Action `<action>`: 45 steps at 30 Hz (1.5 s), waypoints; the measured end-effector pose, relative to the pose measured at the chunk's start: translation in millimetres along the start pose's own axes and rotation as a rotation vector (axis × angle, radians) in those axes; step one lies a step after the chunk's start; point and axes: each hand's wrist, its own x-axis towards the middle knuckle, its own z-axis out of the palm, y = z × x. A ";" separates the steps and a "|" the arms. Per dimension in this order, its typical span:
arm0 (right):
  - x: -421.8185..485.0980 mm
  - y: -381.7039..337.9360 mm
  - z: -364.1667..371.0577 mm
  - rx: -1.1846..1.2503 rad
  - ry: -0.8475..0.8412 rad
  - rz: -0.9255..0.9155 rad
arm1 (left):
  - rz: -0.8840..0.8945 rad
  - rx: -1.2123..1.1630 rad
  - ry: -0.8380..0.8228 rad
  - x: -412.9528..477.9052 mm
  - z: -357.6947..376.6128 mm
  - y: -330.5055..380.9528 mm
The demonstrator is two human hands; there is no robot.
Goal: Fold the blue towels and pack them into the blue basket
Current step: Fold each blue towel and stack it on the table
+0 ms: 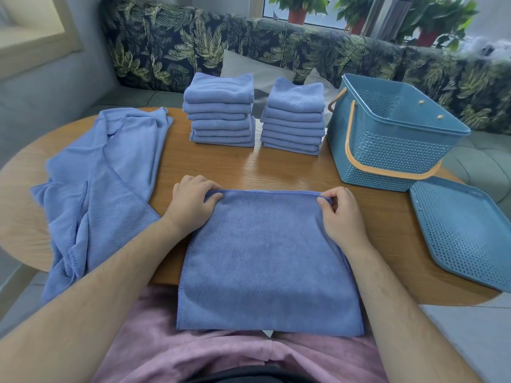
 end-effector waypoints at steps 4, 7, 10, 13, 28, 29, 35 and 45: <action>-0.3 -1.4 -0.6 0.008 0.005 -0.007 | 0.051 -0.071 0.066 -2.5 0.1 2.1; 0.0 -1.6 -0.7 0.016 0.005 -0.004 | 0.095 -0.181 0.109 -5.2 -0.9 3.6; -0.1 -1.5 -0.7 0.019 0.003 0.000 | 0.129 -0.309 0.159 -5.2 -5.5 4.6; -0.1 -1.9 -0.8 0.019 0.004 -0.001 | 0.143 -0.371 0.197 -4.1 -9.4 3.6; -1.0 -1.0 0.1 0.067 0.022 0.024 | -0.136 -0.534 0.209 -2.5 -7.2 -3.1; -1.0 -0.7 -0.1 0.069 0.021 0.027 | -0.160 -0.551 0.201 -2.3 -7.4 -2.3; -1.6 -4.7 -2.3 0.143 0.035 0.097 | -0.180 -0.576 0.259 -4.5 -12.5 6.0; -4.8 -14.8 -11.0 0.289 0.104 0.208 | -0.151 -0.596 0.331 -5.0 -23.8 11.6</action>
